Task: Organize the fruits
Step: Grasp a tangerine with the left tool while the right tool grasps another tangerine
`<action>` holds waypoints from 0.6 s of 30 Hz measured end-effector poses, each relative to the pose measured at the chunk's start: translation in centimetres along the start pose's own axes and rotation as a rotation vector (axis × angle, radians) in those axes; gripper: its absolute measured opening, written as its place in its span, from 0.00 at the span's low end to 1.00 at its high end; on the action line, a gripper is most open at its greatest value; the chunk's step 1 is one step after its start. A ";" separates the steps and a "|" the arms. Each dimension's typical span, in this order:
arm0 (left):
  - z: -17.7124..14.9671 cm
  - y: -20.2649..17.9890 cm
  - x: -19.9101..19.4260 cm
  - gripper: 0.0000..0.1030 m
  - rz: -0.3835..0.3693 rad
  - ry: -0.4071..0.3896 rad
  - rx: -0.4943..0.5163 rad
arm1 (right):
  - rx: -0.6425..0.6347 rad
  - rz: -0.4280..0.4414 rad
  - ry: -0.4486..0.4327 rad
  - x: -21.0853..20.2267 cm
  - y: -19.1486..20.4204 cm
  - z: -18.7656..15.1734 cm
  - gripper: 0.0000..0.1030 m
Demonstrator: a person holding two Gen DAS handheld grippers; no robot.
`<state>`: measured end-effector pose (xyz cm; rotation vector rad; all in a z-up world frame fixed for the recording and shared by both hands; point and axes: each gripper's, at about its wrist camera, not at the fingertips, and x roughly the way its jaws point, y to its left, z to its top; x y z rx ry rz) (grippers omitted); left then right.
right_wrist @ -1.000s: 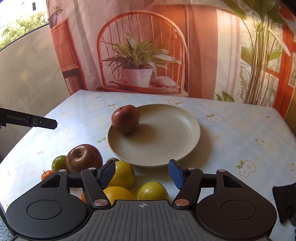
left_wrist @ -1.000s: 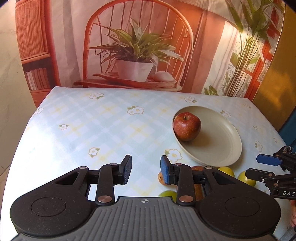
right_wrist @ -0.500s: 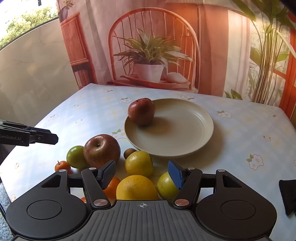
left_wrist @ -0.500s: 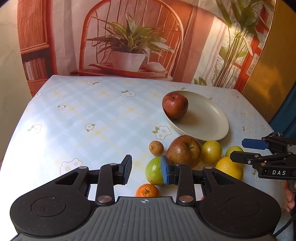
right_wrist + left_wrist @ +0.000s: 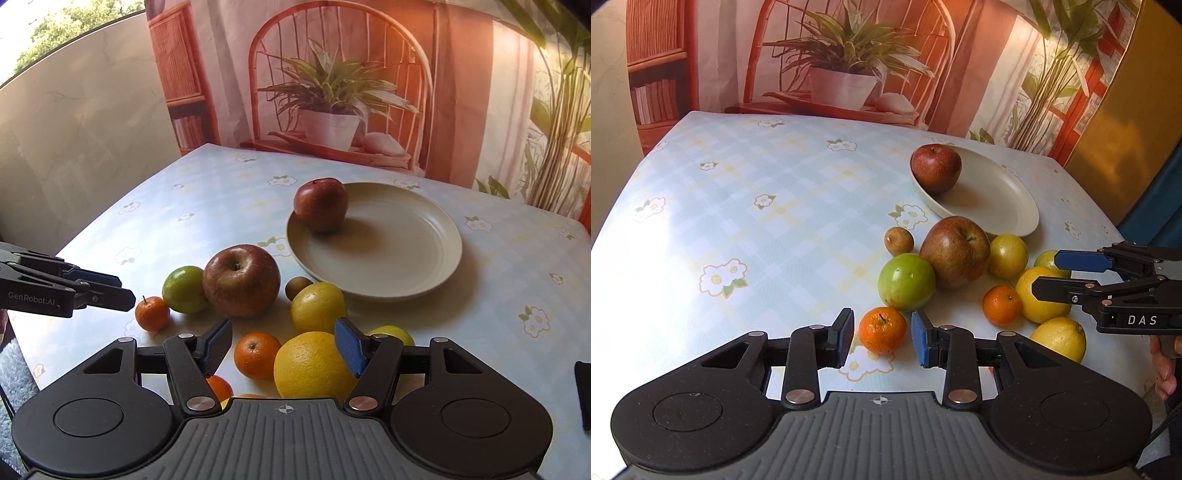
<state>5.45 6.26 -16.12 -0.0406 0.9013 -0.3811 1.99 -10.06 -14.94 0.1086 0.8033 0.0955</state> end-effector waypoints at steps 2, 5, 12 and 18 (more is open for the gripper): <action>-0.1 -0.1 0.4 0.39 -0.009 0.008 0.006 | -0.006 0.005 0.007 0.1 0.2 0.0 0.54; -0.2 -0.4 1.1 0.44 -0.012 0.017 0.018 | -0.012 0.003 0.012 0.1 0.3 0.1 0.53; -0.2 -0.4 2.6 0.44 0.012 0.037 0.034 | -0.021 0.005 0.027 0.0 0.0 0.4 0.47; -0.3 -0.1 3.6 0.37 0.019 0.051 0.026 | -0.049 0.009 0.038 0.3 0.4 0.5 0.47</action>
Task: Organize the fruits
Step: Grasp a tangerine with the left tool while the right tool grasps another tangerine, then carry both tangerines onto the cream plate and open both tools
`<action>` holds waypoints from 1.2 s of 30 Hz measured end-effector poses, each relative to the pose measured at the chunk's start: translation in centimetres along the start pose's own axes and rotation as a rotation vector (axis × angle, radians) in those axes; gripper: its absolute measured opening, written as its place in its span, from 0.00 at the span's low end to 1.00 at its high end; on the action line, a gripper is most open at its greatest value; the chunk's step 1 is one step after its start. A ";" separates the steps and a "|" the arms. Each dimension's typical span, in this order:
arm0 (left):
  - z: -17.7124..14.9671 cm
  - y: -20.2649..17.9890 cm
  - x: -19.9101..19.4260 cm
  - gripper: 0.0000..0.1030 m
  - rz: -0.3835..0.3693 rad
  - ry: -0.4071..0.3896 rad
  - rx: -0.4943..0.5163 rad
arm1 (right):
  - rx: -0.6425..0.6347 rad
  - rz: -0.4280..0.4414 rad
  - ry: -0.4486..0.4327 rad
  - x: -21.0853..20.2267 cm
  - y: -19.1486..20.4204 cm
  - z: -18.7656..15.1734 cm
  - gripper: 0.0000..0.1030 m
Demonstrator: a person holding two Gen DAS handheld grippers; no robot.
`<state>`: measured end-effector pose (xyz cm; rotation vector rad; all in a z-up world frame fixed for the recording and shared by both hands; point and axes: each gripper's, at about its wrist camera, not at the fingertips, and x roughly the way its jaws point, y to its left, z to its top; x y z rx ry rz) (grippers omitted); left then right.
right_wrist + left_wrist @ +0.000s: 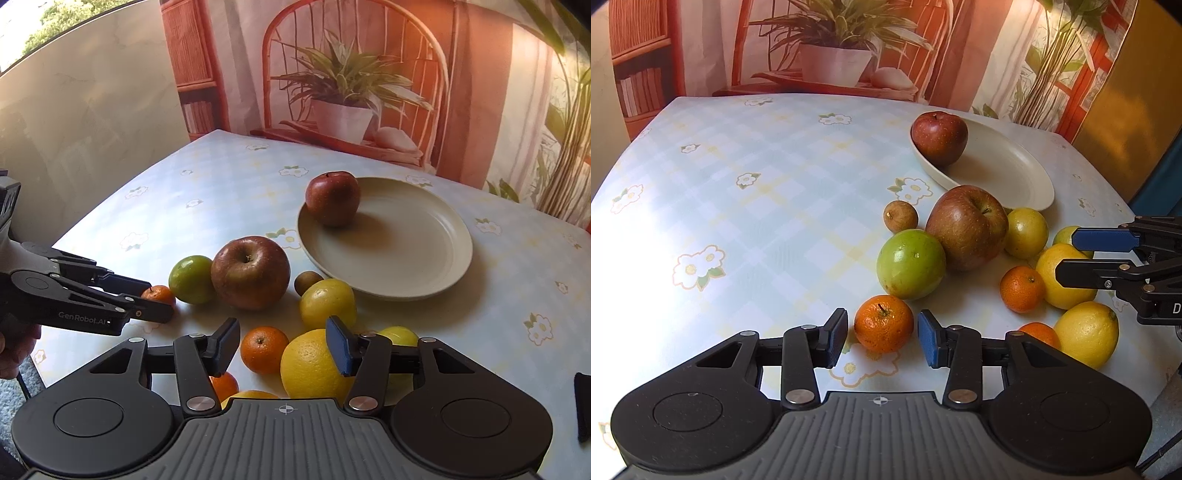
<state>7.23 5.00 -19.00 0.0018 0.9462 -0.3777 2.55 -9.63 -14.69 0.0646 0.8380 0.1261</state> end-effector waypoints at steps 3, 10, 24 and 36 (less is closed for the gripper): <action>-0.2 0.0 -0.3 0.35 0.006 -0.012 0.009 | -0.022 0.009 0.010 0.3 0.1 0.2 0.46; -0.1 0.2 -1.7 0.35 0.025 -0.055 0.018 | -0.118 0.040 0.068 1.6 0.7 1.1 0.43; 0.0 0.6 -2.1 0.35 0.020 -0.080 -0.015 | -0.374 0.080 0.326 6.6 3.1 2.8 0.35; 0.2 0.6 -2.1 0.35 0.021 -0.079 -0.023 | -0.406 0.066 0.399 7.8 3.4 2.9 0.33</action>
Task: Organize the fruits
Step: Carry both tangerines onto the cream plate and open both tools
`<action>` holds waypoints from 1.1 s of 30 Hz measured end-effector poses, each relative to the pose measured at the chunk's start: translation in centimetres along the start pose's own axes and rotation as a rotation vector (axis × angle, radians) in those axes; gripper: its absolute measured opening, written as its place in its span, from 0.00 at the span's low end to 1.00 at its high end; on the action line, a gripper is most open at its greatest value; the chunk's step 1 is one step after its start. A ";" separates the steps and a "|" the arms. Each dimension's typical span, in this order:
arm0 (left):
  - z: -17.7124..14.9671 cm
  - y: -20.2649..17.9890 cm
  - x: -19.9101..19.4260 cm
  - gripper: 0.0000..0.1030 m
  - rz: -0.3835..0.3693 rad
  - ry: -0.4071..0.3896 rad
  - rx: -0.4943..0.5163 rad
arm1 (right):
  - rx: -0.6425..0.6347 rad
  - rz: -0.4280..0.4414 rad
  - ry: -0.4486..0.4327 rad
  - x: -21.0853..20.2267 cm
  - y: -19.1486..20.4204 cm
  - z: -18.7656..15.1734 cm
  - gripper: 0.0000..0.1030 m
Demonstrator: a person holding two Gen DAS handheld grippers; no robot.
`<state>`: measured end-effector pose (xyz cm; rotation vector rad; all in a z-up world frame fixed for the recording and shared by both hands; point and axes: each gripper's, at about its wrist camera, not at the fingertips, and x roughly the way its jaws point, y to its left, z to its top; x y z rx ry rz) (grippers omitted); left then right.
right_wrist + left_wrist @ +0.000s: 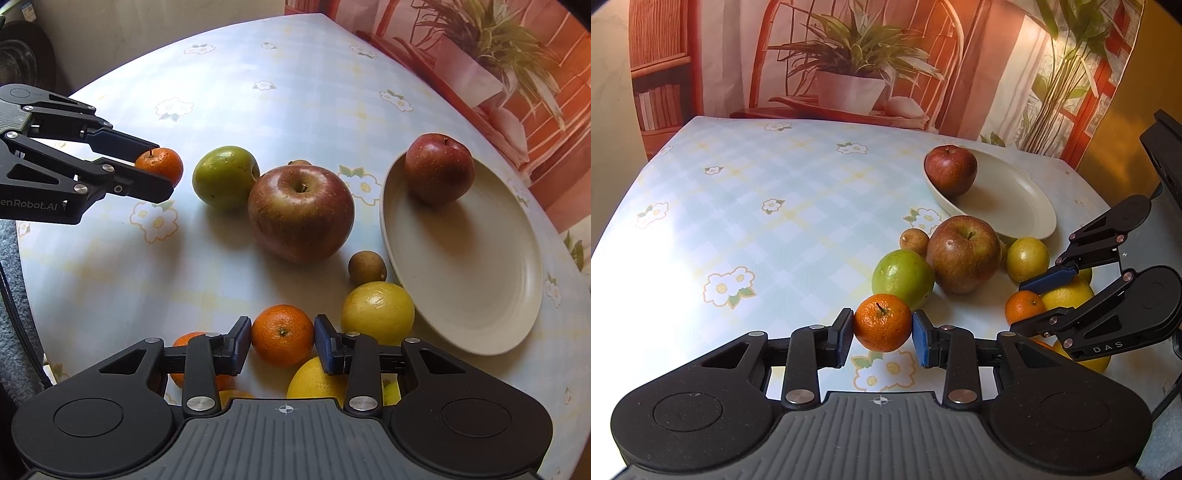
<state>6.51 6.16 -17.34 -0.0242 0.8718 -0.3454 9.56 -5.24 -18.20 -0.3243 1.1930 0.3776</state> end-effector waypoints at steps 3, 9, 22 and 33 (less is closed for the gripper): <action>0.3 -0.1 -0.2 0.35 -0.001 -0.006 0.003 | 0.025 0.017 -0.024 -0.3 -0.2 -0.4 0.32; 0.9 -0.8 -1.0 0.35 -0.003 -0.028 0.024 | 0.068 0.030 -0.099 -1.7 -0.7 -1.2 0.32; 3.4 -3.1 -1.6 0.35 -0.023 -0.067 0.077 | 0.220 0.015 -0.292 -5.4 -4.1 -3.0 0.32; 6.5 -5.0 -0.1 0.35 -0.041 -0.078 0.115 | 0.335 -0.028 -0.388 -6.3 -8.2 -4.3 0.32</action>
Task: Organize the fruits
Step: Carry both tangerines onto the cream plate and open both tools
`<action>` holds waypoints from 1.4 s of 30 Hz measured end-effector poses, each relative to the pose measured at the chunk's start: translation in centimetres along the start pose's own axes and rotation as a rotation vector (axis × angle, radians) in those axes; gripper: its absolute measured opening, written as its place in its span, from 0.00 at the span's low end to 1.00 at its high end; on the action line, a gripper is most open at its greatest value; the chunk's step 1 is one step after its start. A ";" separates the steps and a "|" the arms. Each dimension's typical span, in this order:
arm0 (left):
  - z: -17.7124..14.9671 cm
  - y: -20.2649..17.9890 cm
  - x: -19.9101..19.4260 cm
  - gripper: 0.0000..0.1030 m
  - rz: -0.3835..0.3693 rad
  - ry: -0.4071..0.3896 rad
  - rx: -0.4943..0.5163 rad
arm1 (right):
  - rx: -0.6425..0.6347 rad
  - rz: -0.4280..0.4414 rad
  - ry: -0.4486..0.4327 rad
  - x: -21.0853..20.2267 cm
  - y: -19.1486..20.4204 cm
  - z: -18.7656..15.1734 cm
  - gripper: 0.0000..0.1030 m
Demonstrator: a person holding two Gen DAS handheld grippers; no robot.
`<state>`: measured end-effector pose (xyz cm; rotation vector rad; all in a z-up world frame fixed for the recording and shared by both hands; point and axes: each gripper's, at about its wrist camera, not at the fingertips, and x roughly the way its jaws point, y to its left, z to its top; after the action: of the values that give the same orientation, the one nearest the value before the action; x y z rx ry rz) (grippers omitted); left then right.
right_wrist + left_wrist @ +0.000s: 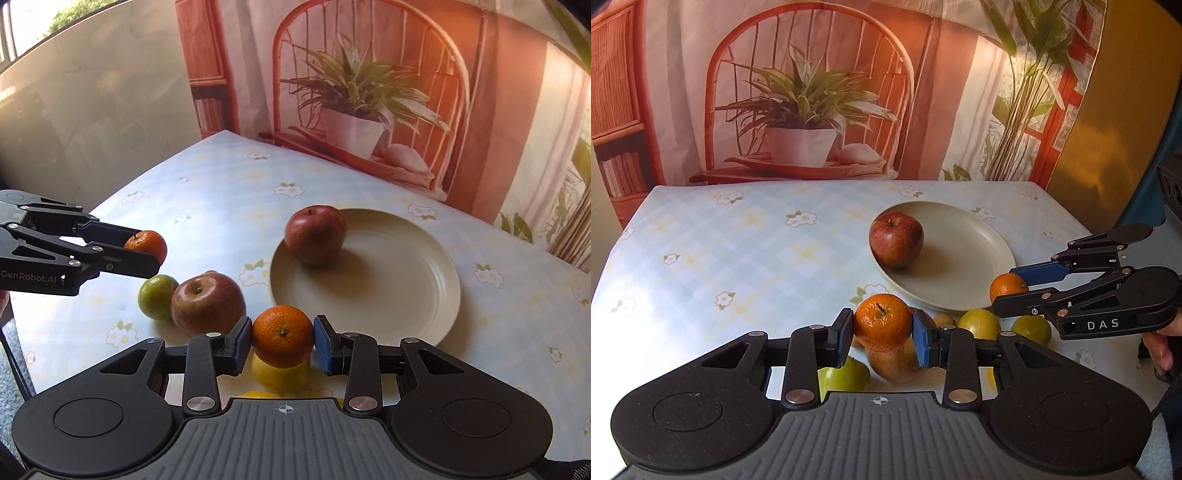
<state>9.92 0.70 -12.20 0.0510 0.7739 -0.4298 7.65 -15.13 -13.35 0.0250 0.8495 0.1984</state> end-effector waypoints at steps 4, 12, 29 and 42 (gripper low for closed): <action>1.5 -1.1 1.5 0.35 -0.003 0.002 0.038 | 0.046 -0.033 -0.032 0.0 -2.4 0.2 0.32; 3.8 -2.7 6.5 0.35 -0.020 0.062 0.072 | 0.087 -0.106 -0.038 2.0 -6.5 0.0 0.32; 4.1 -3.7 13.0 0.35 -0.020 0.174 0.141 | 0.089 -0.133 -0.021 6.1 -9.2 0.3 0.32; 4.2 -3.8 14.5 0.35 -0.005 0.181 0.169 | 0.045 -0.175 -0.024 8.2 -9.1 1.5 0.33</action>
<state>20.37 -8.80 -18.75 0.2486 0.9147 -0.4988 15.57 -22.48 -19.37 -0.0054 0.8271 0.0148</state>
